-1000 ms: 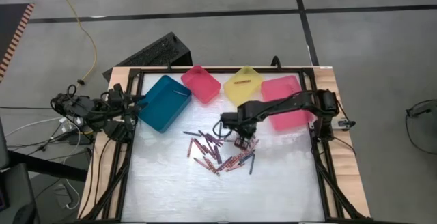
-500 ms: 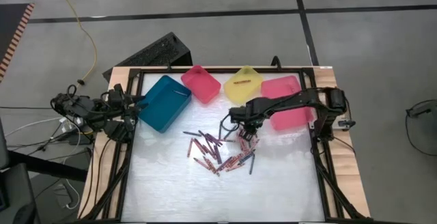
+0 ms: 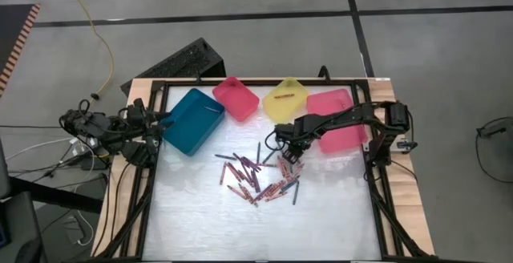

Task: Sort crayons
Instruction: Put the blue crayon into the blue bin

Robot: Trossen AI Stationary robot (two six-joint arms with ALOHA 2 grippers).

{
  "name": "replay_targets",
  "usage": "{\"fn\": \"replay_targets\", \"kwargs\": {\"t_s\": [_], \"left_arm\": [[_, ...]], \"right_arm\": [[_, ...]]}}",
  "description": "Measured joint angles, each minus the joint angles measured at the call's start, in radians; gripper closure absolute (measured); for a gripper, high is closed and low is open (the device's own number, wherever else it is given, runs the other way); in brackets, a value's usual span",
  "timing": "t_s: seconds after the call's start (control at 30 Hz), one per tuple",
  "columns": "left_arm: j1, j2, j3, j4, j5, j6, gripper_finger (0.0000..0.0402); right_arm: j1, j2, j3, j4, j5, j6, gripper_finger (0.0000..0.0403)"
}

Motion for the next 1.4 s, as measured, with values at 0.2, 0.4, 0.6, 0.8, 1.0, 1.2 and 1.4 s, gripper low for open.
{"fn": "replay_targets", "kwargs": {"t_s": [0.2,0.4,0.6,0.8,1.0,1.2,1.4], "left_arm": [[0.000,0.000,0.000,0.000,-0.007,0.000,0.0256],[0.000,0.000,0.000,0.000,-0.009,0.000,0.0256],[0.000,0.000,0.000,0.000,-0.009,0.000,0.0256],[0.000,0.000,0.000,-0.001,-0.009,-0.006,0.0256],[0.000,0.000,0.000,-0.006,-0.009,-0.016,0.0256],[0.000,0.000,0.000,-0.006,-0.014,-0.016,0.0256],[0.000,0.000,0.000,-0.005,-0.014,-0.016,0.0256]], "right_arm": [[0.005,-0.005,0.014,-0.016,0.001,0.005,0.0220],[0.038,-0.019,0.042,0.015,0.008,0.011,0.0220],[0.047,-0.004,0.041,0.006,0.034,0.011,0.0224],[0.039,-0.005,0.023,0.004,0.071,0.007,0.0225],[0.039,-0.005,-0.030,0.058,0.062,0.011,0.0226],[0.035,-0.008,-0.050,0.065,0.059,0.042,0.0230],[0.034,-0.008,-0.052,0.068,0.051,0.077,0.0273]]}}
